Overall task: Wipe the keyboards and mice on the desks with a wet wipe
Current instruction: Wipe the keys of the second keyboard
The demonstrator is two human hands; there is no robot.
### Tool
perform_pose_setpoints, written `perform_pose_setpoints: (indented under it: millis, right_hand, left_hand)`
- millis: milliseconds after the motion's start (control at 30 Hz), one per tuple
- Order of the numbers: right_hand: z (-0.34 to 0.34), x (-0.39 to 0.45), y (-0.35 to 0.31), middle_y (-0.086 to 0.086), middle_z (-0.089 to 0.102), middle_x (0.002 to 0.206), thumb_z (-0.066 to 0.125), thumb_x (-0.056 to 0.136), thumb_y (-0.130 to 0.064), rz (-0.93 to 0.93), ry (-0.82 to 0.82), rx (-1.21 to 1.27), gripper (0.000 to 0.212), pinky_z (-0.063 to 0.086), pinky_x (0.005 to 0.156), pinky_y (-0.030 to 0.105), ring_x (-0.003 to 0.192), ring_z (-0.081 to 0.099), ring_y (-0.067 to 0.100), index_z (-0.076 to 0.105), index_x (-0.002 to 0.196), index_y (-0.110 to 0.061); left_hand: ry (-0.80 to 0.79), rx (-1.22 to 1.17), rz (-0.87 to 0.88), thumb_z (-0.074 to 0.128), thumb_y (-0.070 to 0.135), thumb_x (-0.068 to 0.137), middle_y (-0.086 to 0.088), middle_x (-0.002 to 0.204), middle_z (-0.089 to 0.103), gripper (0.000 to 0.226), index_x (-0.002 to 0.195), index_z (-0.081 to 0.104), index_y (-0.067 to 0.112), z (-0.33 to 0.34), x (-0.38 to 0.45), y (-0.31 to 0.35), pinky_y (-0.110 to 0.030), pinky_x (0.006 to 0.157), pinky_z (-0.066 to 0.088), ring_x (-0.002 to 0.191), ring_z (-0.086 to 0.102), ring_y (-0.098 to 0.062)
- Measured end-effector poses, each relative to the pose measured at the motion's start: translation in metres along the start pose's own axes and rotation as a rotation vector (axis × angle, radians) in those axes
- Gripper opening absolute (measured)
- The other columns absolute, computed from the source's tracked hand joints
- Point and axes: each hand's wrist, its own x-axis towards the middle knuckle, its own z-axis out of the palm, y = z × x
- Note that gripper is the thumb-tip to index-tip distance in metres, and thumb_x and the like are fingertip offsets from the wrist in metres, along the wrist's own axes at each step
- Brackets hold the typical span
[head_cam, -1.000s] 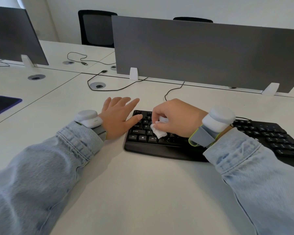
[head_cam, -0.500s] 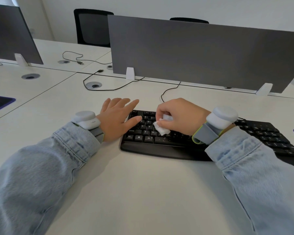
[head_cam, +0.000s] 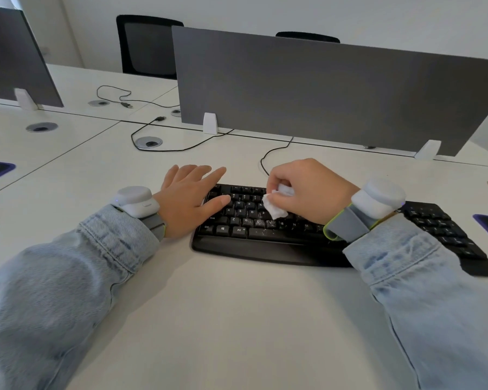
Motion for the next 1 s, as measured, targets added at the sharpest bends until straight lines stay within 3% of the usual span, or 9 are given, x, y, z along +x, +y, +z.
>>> perform_pose_setpoints:
  millis: [133, 267, 367, 533, 733, 867, 933, 1000]
  right_hand:
    - [0.007, -0.002, -0.007, -0.019, 0.05, 0.07, 0.061, 0.089, -0.031, -0.05, -0.107, 0.014, 0.007, 0.03, 0.058, 0.013, 0.068, 0.046, -0.002, 0.063, 0.085, -0.026]
    - [0.007, -0.002, -0.004, -0.018, 0.047, 0.072, 0.059, 0.091, -0.033, -0.02, -0.089, -0.051, 0.009, 0.03, 0.059, 0.017, 0.074, 0.044, 0.007, 0.062, 0.087, -0.025]
    - [0.006, -0.004, -0.005, -0.019, 0.047, 0.07, 0.06, 0.09, -0.032, -0.031, -0.104, -0.032, 0.008, 0.028, 0.058, 0.012, 0.07, 0.044, 0.004, 0.062, 0.086, -0.025]
    - [0.014, -0.002, -0.012, -0.013, 0.053, 0.083, 0.057, 0.092, -0.032, -0.007, -0.067, -0.036, 0.011, 0.035, 0.069, 0.023, 0.082, 0.048, 0.009, 0.063, 0.092, -0.022]
    - [0.008, -0.005, -0.015, -0.018, 0.048, 0.073, 0.058, 0.091, -0.029, -0.031, -0.123, -0.004, 0.009, 0.032, 0.059, 0.014, 0.076, 0.048, 0.008, 0.063, 0.086, -0.023]
    - [0.008, -0.001, -0.014, -0.005, 0.061, 0.093, 0.051, 0.094, -0.027, 0.071, 0.03, -0.094, 0.013, 0.043, 0.078, 0.029, 0.091, 0.055, 0.017, 0.063, 0.095, -0.021]
    - [0.004, -0.001, -0.008, -0.006, 0.061, 0.09, 0.053, 0.093, -0.029, 0.089, 0.133, -0.062, 0.012, 0.043, 0.077, 0.029, 0.087, 0.054, 0.015, 0.063, 0.093, -0.022]
    - [0.002, -0.003, -0.007, -0.012, 0.055, 0.079, 0.056, 0.091, -0.029, 0.072, 0.137, -0.011, 0.01, 0.039, 0.069, 0.026, 0.078, 0.05, 0.009, 0.064, 0.091, -0.023]
  left_hand:
    - [-0.001, -0.008, 0.01, 0.001, 0.078, 0.076, -0.001, 0.162, 0.026, 0.097, 0.16, 0.015, 0.031, 0.001, 0.0, 0.001, -0.05, 0.124, 0.001, 0.15, 0.013, -0.024]
    - [-0.003, -0.013, 0.01, 0.001, 0.078, 0.076, 0.0, 0.162, 0.026, 0.098, 0.16, 0.015, 0.031, 0.001, -0.001, 0.003, -0.049, 0.124, -0.001, 0.151, 0.012, -0.023]
    - [-0.003, -0.016, 0.008, 0.001, 0.078, 0.076, 0.0, 0.162, 0.026, 0.098, 0.16, 0.015, 0.032, 0.002, -0.001, 0.004, -0.049, 0.124, -0.001, 0.151, 0.012, -0.024]
    - [-0.01, -0.026, 0.012, 0.001, 0.079, 0.075, 0.0, 0.162, 0.026, 0.099, 0.161, 0.014, 0.032, 0.002, -0.001, 0.003, -0.048, 0.124, -0.002, 0.151, 0.011, -0.023]
    - [-0.008, -0.024, 0.009, 0.001, 0.079, 0.075, 0.0, 0.162, 0.026, 0.098, 0.161, 0.014, 0.032, 0.002, -0.001, 0.004, -0.048, 0.124, -0.002, 0.151, 0.012, -0.023]
    - [0.0, -0.015, 0.021, 0.002, 0.079, 0.077, 0.0, 0.161, 0.027, 0.097, 0.16, 0.015, 0.031, 0.001, -0.001, 0.003, -0.048, 0.124, 0.001, 0.151, 0.013, -0.024]
    - [0.002, -0.013, 0.022, 0.001, 0.079, 0.077, 0.0, 0.161, 0.027, 0.097, 0.16, 0.015, 0.031, 0.001, -0.001, 0.003, -0.049, 0.124, 0.002, 0.15, 0.013, -0.024]
    - [-0.006, -0.015, 0.016, 0.001, 0.079, 0.076, 0.0, 0.162, 0.026, 0.097, 0.16, 0.014, 0.031, 0.002, -0.001, 0.003, -0.05, 0.124, 0.001, 0.151, 0.012, -0.024]
